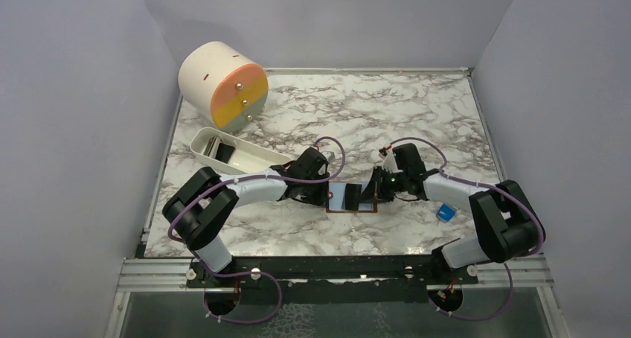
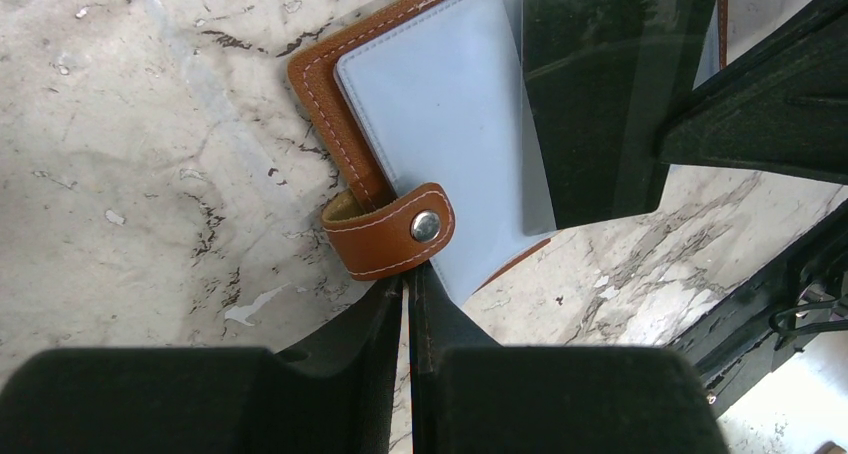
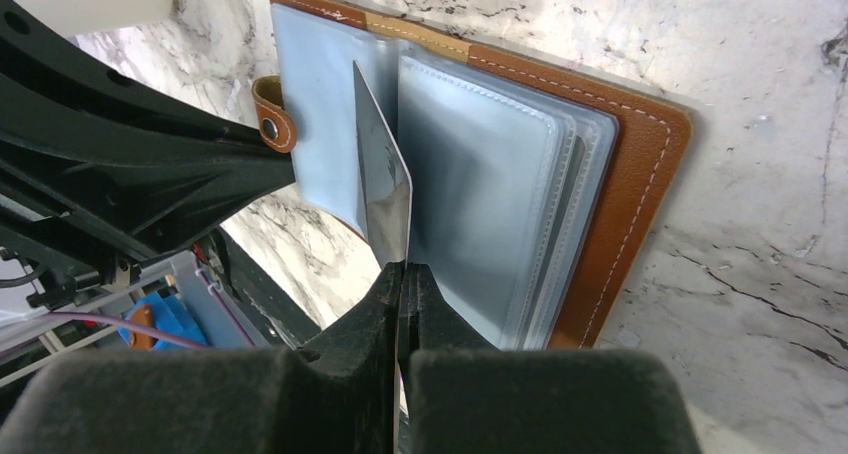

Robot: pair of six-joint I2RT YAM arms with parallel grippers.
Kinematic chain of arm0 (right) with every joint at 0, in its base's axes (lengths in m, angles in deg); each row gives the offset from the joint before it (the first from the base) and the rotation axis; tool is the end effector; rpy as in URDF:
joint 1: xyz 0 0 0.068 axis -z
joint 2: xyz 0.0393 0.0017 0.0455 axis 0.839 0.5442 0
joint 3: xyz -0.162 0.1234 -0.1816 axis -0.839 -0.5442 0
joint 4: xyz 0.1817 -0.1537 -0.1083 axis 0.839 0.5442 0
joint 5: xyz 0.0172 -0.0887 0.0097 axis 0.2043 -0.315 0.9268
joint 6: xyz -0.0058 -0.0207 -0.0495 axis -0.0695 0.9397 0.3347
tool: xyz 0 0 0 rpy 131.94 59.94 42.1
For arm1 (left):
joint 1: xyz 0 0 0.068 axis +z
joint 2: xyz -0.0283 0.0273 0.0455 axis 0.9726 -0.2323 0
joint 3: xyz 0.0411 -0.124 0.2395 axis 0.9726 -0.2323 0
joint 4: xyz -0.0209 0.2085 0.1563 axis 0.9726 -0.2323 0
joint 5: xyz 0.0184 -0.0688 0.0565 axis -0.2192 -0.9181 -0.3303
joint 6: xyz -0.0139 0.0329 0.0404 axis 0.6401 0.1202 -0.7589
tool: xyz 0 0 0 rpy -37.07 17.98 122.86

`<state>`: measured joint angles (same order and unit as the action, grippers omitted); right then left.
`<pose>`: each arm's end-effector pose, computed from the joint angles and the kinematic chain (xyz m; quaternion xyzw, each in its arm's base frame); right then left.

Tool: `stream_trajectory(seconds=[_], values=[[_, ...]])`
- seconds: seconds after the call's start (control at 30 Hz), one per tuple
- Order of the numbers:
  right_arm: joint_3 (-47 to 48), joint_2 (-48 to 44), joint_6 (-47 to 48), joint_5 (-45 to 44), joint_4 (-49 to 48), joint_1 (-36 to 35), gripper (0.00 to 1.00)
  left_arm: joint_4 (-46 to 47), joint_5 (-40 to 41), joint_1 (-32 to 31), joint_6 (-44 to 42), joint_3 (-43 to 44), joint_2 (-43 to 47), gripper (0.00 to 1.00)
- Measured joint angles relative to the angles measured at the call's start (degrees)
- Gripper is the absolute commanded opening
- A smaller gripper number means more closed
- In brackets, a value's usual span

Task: Put the credit cards into the card holder
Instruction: Insert the credit card into the card holder.

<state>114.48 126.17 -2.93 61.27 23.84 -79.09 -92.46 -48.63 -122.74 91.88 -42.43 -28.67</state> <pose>0.2176 0.1100 0.1359 0.0346 0.9205 0.3777 0.0936 0.2113 -0.2310 0.1519 0.1400 0.9366 -0.2722 0.1707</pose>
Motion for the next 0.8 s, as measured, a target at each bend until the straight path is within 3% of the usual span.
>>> stream_trajectory(seconds=[0.8], values=[[6.1, 6.4, 2.5, 0.8, 5.2, -1.6, 0.01, 0.1, 0.0, -0.3, 0.0, 0.0, 0.0, 0.11]])
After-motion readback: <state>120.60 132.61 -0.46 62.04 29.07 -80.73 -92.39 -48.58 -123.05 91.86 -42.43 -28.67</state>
